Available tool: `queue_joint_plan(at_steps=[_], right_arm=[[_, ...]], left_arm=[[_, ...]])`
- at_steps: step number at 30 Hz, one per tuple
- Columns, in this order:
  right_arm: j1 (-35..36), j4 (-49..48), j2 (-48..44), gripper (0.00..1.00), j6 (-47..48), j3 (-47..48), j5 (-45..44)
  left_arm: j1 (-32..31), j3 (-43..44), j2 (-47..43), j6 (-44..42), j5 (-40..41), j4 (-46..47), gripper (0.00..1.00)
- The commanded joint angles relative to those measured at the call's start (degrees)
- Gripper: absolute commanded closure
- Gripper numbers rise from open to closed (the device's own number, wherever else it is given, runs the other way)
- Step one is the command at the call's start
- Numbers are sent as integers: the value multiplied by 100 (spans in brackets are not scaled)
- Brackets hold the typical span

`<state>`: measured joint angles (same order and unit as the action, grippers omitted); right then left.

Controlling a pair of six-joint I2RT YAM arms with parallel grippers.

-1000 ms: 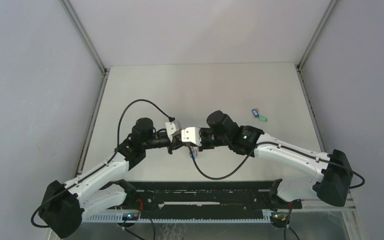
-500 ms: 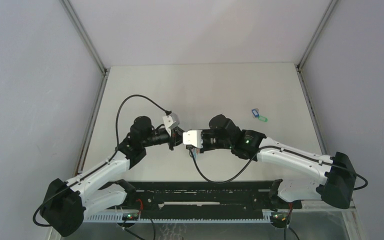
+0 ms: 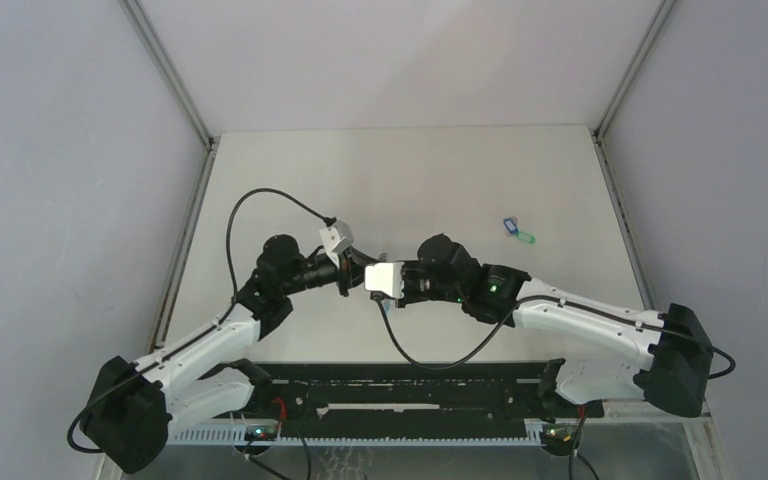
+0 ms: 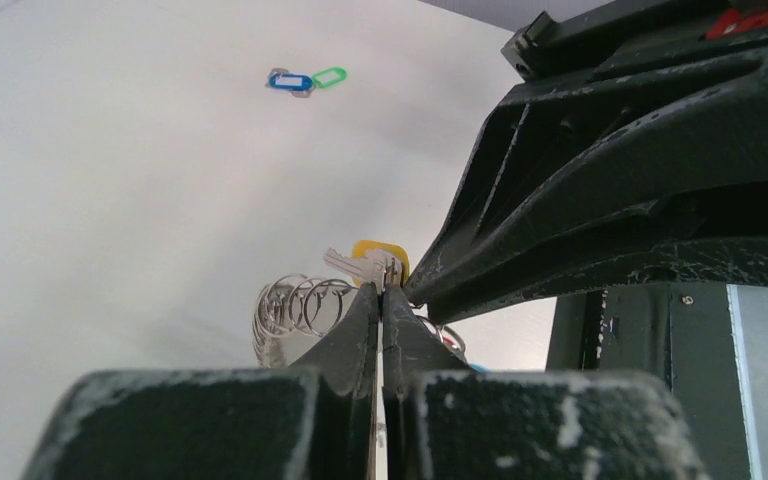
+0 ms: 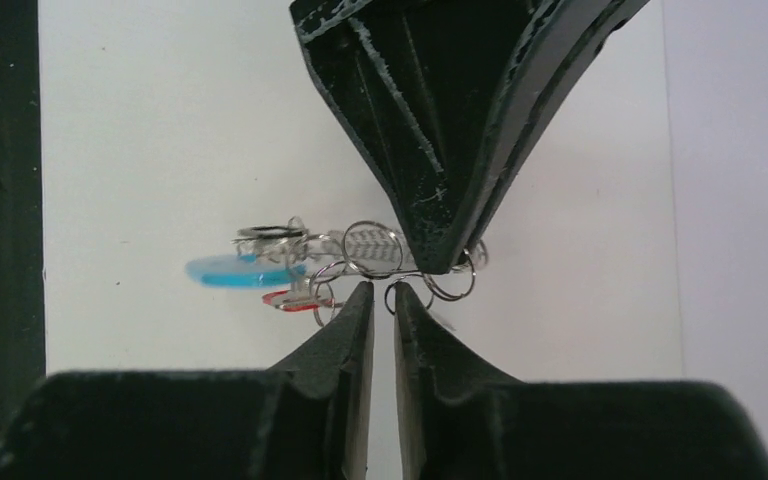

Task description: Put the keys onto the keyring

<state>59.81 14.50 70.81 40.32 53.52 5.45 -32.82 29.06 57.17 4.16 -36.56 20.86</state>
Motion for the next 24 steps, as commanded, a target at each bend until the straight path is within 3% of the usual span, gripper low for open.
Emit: queue_joint_plan(at_steps=[1, 10, 16, 24], right_arm=[[5, 4, -331, 84, -362, -145, 225], [-1078, -5, -893, 70, -984, -210, 2238], [-1900, -534, -734, 69, -1546, -210, 3634], [-2316, -1143, -292, 70, -1911, -144, 4824]], left_arm=[[82, -193, -88, 127, 102, 1271, 100], [81, -506, -47, 63, -92, 1920, 100], [80, -680, -89, 25, -419, 2326, 100], [83, -814, -126, 42, -783, 2747, 100]])
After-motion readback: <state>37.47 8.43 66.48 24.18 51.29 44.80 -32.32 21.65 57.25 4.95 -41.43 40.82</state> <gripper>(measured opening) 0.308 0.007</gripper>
